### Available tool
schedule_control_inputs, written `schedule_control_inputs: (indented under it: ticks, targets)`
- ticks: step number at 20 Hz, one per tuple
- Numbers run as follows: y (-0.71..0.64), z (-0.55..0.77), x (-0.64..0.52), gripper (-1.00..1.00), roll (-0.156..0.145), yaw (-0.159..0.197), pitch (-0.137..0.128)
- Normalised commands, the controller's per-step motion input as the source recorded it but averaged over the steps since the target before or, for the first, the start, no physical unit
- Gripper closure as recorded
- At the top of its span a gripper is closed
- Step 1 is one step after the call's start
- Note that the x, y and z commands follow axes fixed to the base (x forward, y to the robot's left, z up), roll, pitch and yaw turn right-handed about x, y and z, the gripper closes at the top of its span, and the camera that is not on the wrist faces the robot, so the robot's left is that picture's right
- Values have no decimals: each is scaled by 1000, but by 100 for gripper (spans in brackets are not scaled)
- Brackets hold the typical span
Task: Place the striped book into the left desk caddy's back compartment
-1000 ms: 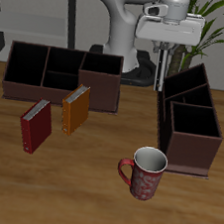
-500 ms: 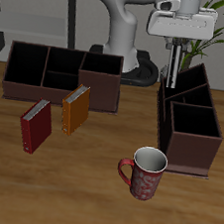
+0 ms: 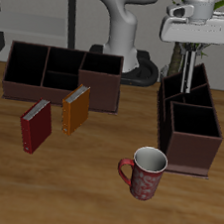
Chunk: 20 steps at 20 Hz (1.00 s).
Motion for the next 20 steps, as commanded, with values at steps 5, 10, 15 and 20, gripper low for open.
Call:
schedule_control_inputs:
  ticks: [5,10,15,20]
  targets:
    - [219,-59,19,100,36,7,5]
    - [148,32,-9,100,25,-5,1]
    - [122,11,18,100,25,-9,0]
    - [63,-8,9,100,12,-6,2]
